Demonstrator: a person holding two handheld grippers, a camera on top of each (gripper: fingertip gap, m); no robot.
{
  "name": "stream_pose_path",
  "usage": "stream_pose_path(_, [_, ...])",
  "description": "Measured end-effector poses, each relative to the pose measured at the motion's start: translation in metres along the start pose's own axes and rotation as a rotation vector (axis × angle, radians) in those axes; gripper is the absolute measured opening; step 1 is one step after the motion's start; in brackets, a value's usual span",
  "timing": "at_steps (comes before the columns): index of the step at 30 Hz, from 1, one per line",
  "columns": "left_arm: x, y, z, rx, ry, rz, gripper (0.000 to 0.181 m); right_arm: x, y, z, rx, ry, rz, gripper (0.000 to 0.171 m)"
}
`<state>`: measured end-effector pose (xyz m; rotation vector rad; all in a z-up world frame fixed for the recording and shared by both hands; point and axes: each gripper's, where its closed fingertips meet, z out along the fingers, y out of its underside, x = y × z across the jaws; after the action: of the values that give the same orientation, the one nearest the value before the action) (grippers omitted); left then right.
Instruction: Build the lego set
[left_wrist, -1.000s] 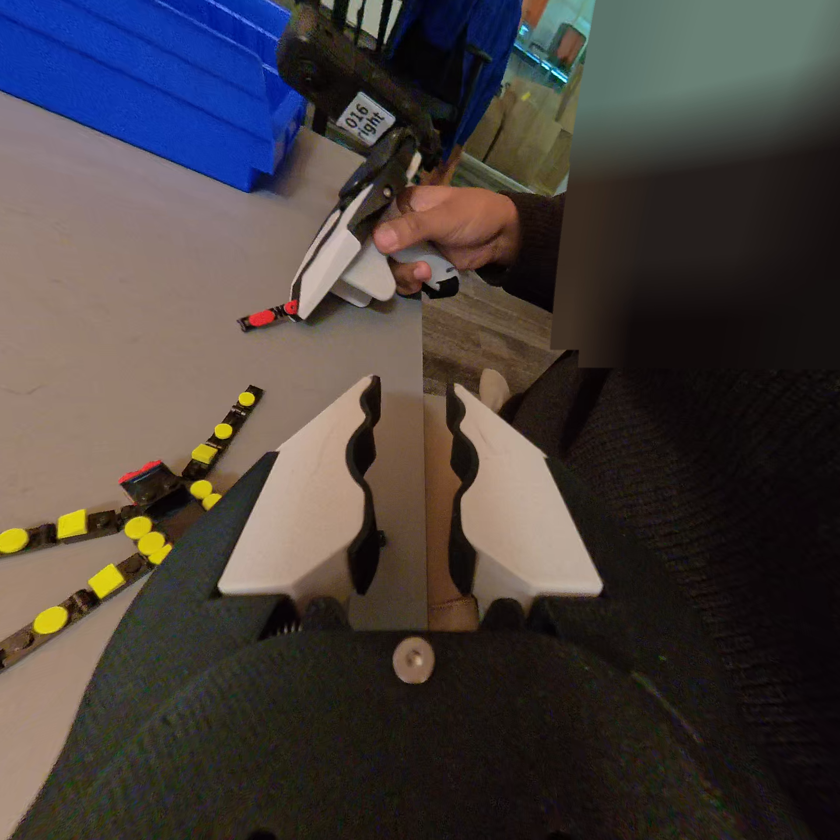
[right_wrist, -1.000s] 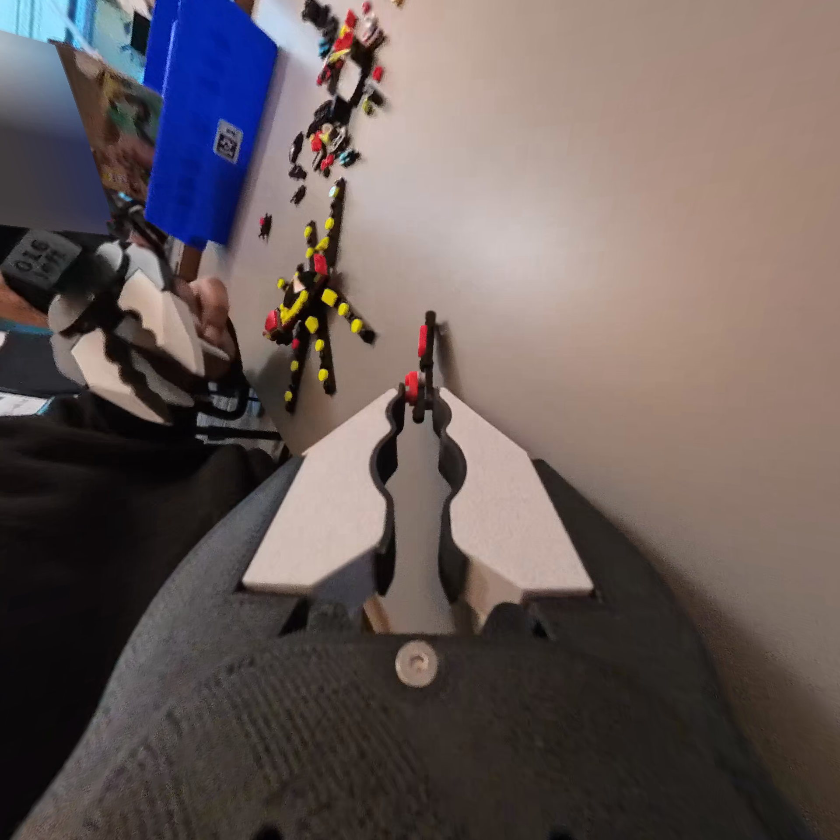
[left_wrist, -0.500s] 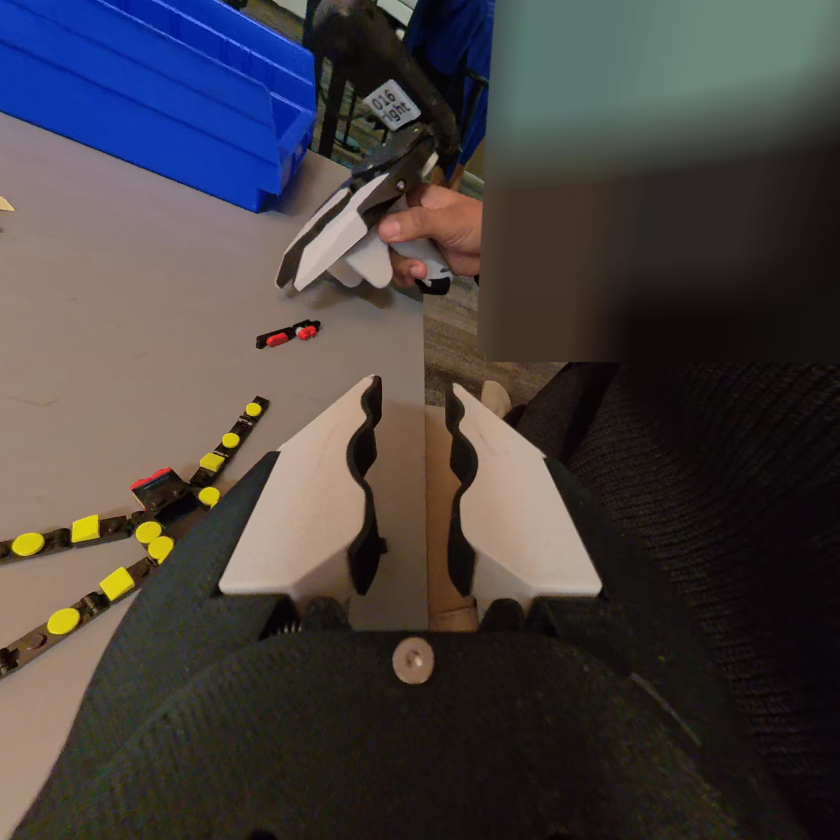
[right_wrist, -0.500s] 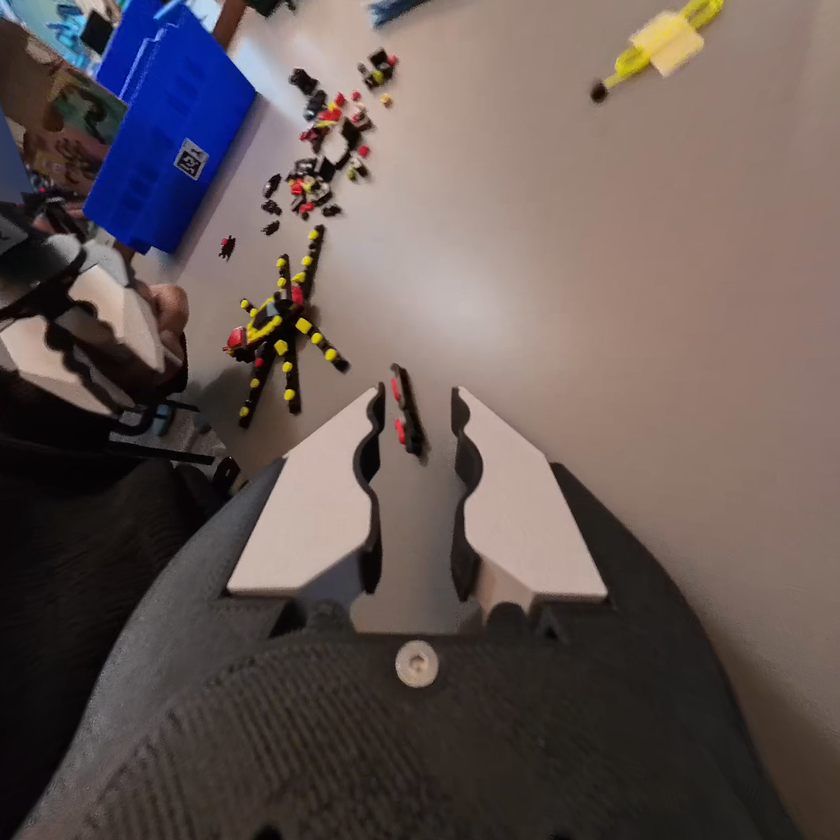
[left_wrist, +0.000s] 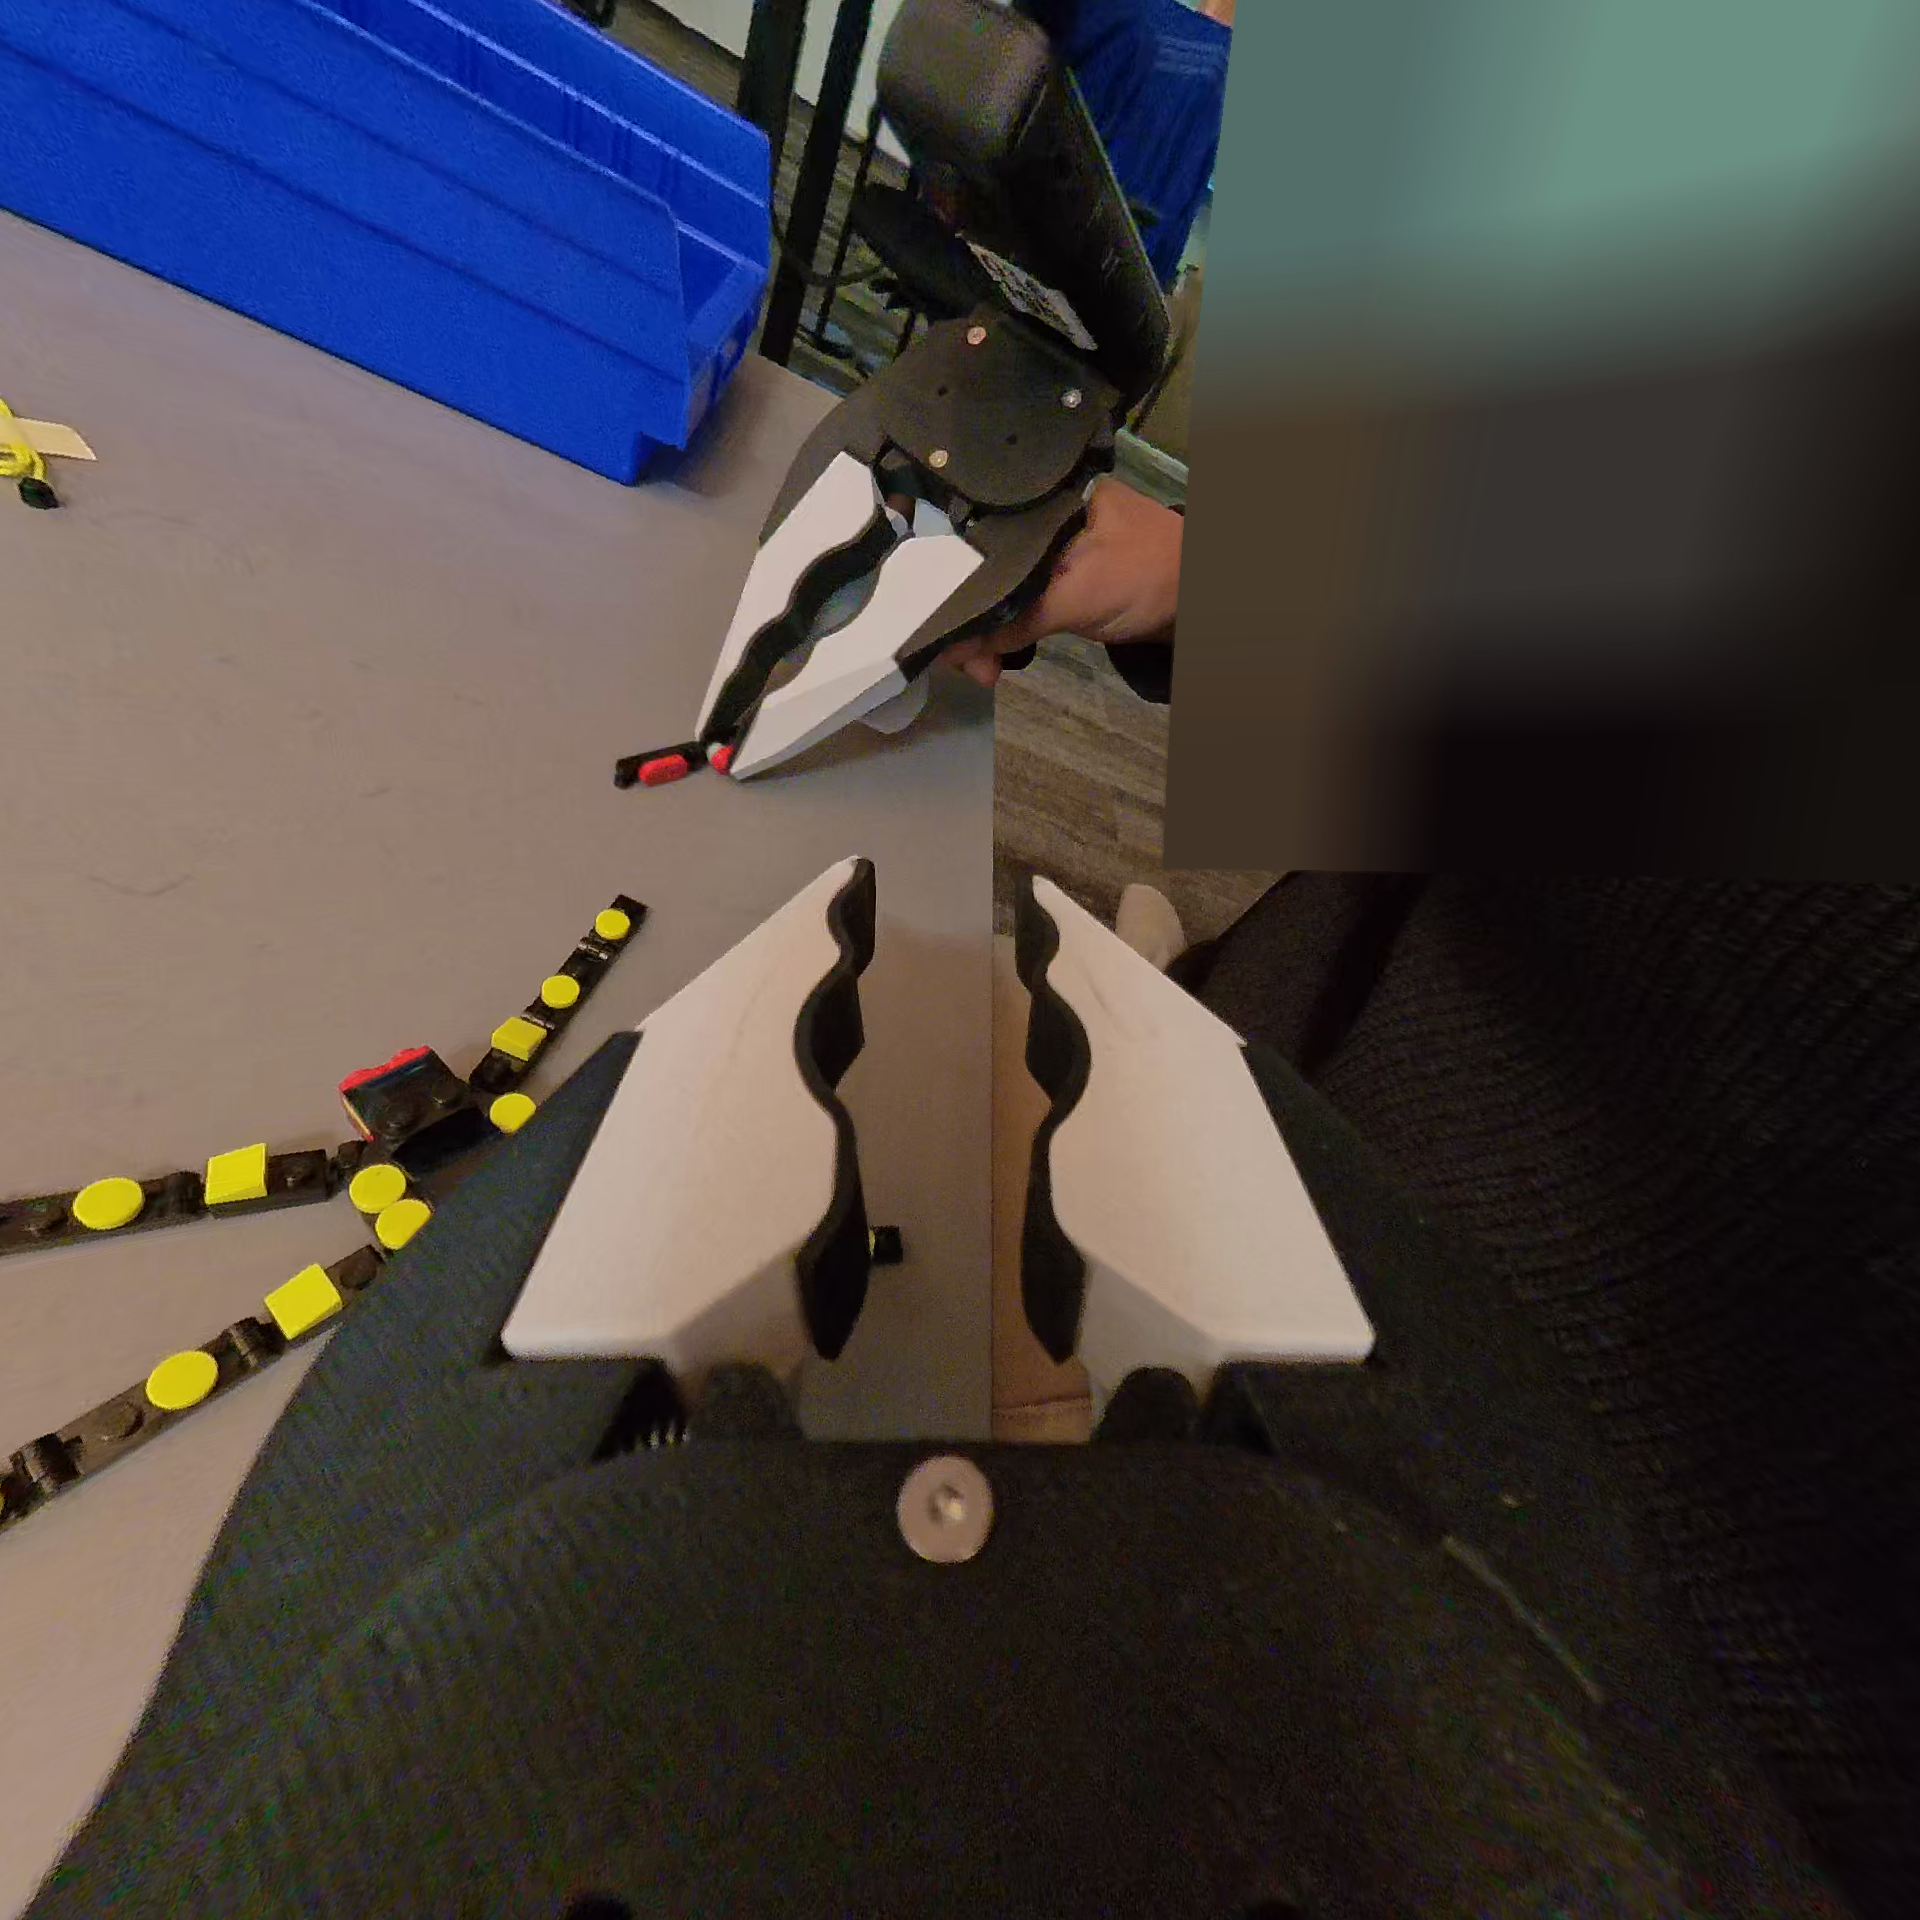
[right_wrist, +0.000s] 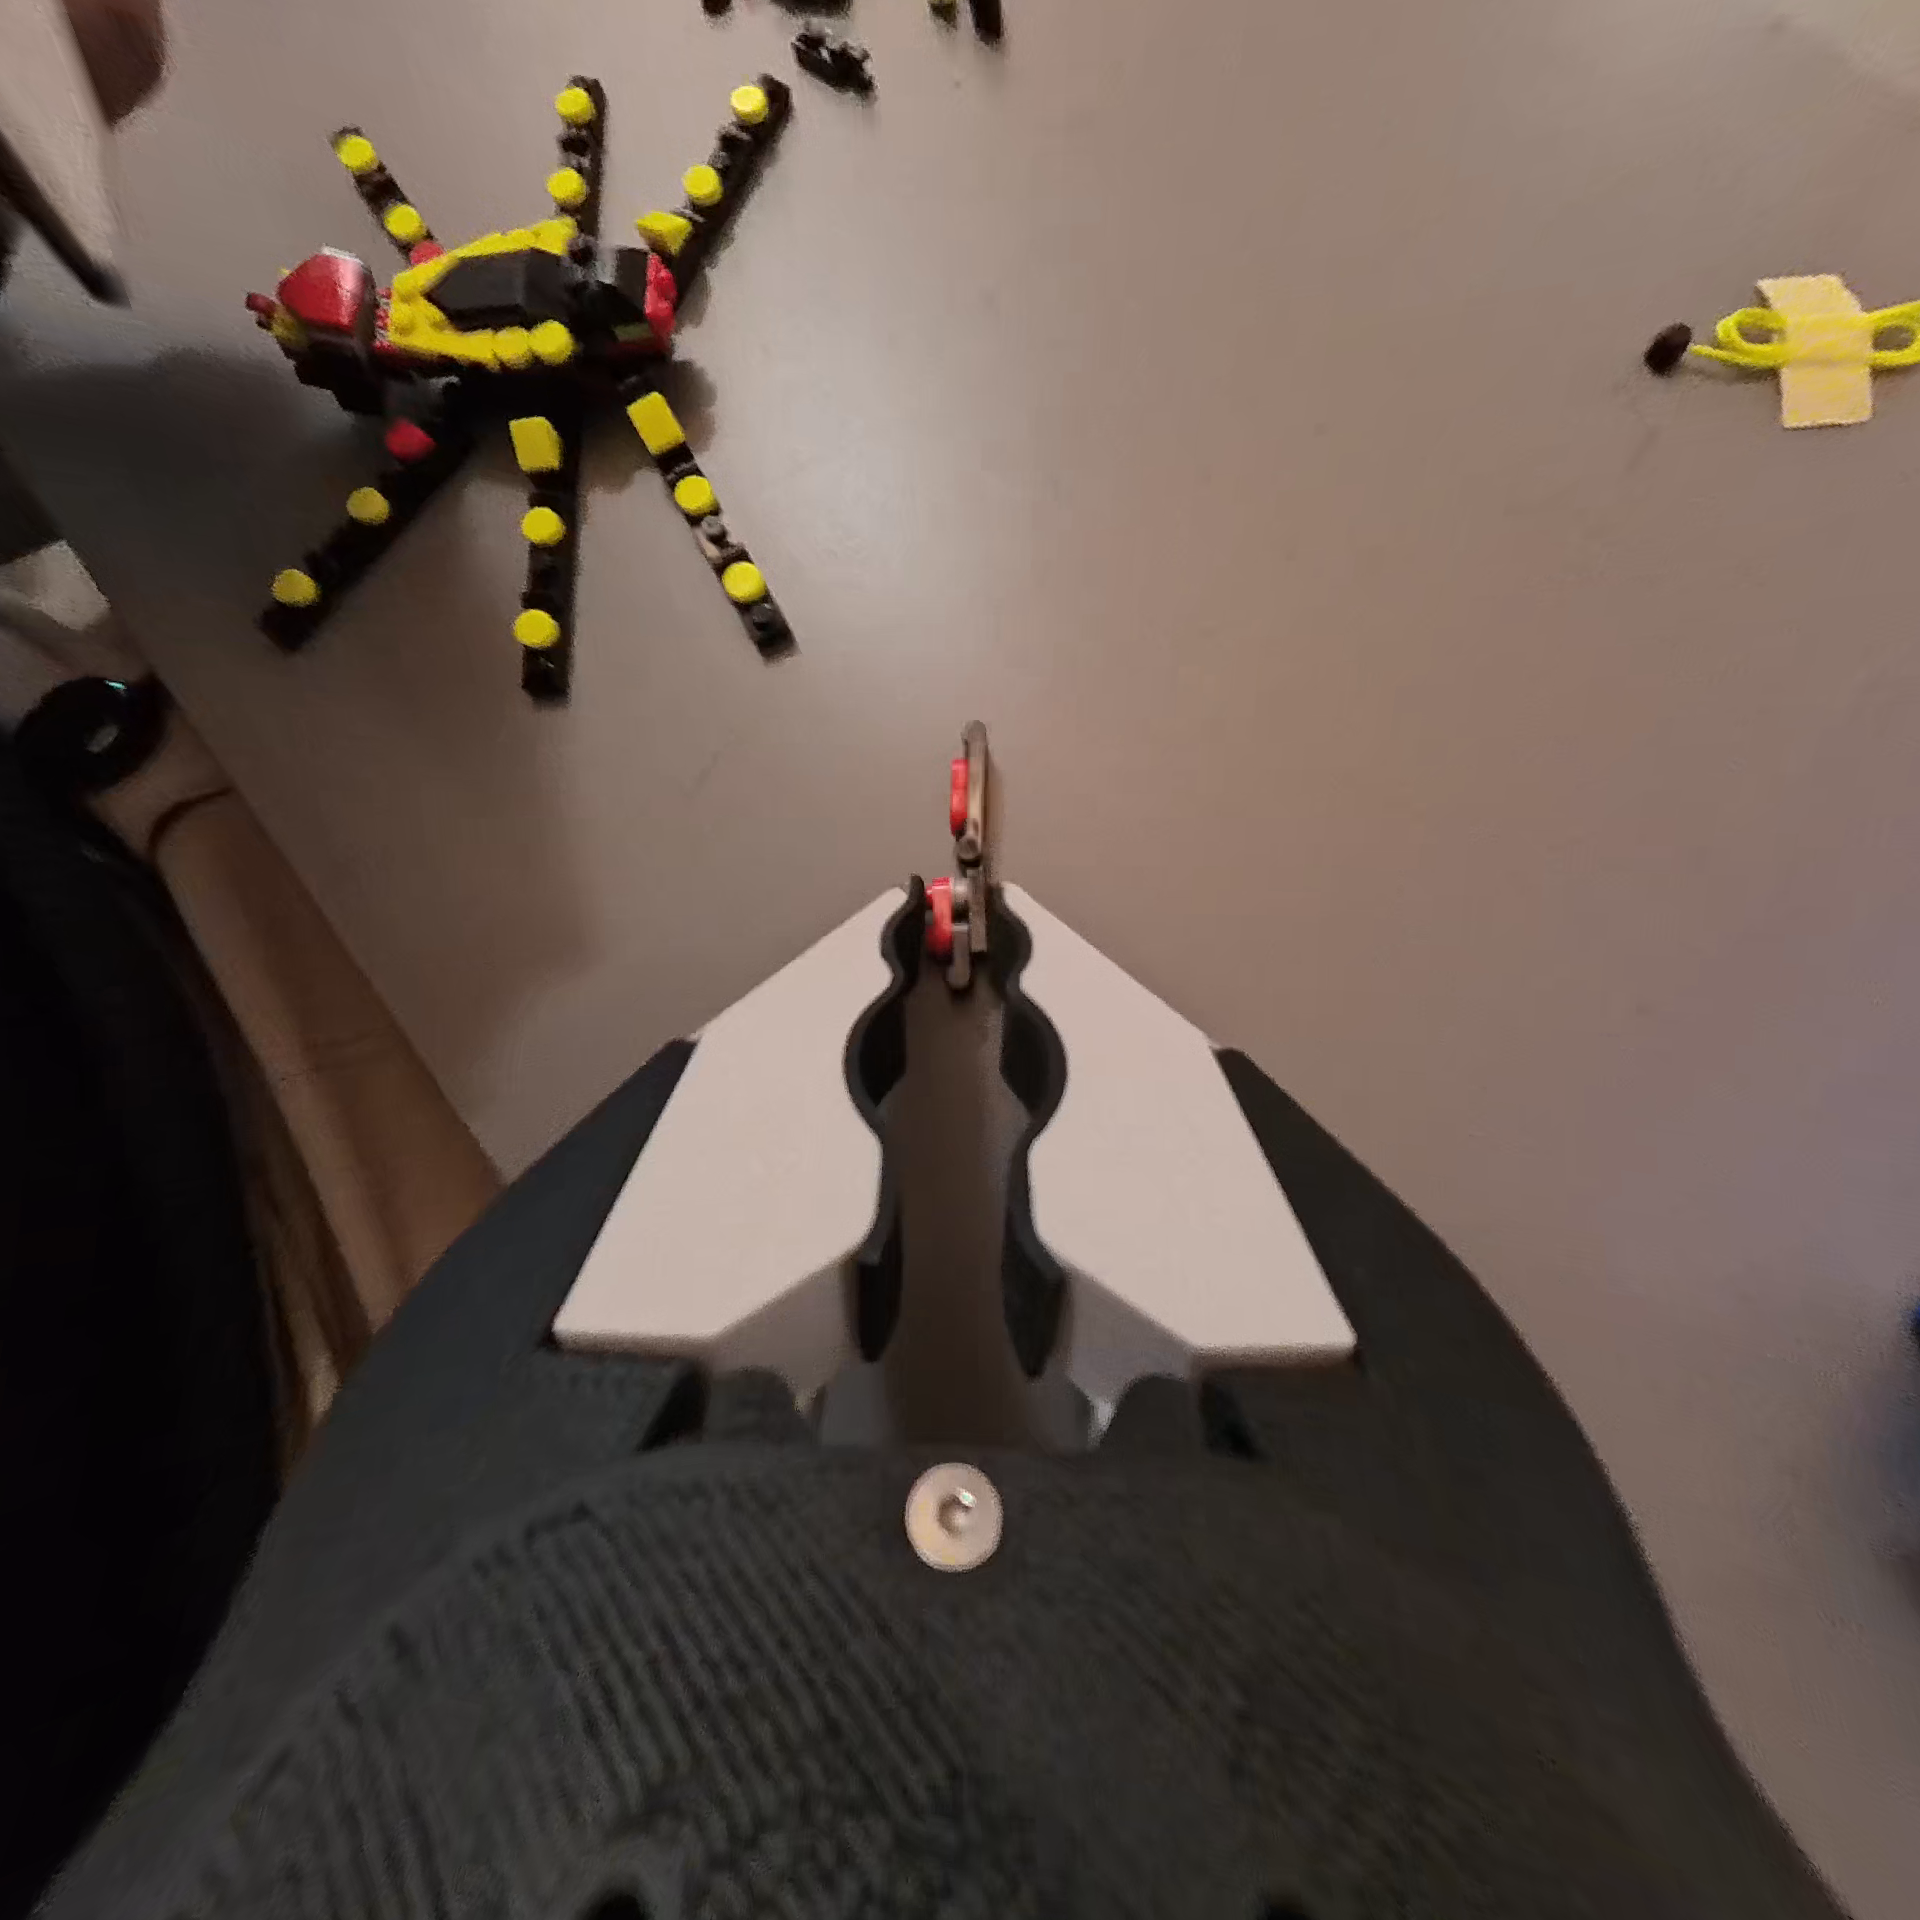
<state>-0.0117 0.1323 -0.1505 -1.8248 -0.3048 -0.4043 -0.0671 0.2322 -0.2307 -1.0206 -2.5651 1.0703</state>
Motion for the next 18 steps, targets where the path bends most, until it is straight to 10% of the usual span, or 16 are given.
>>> stream_pose_path(9, [0.01, 0.026, 0.013, -0.144, 0.038, 0.035, 0.026, -0.062, -0.026, -0.016, 0.132, -0.581, 0.392, 0.01])
stream_pose_path(18, [0.008, 0.028, 0.013, -0.152, 0.025, 0.032, 0.026, -0.051, 0.0, 0.002, -0.008, -0.521, 0.559, 0.009])
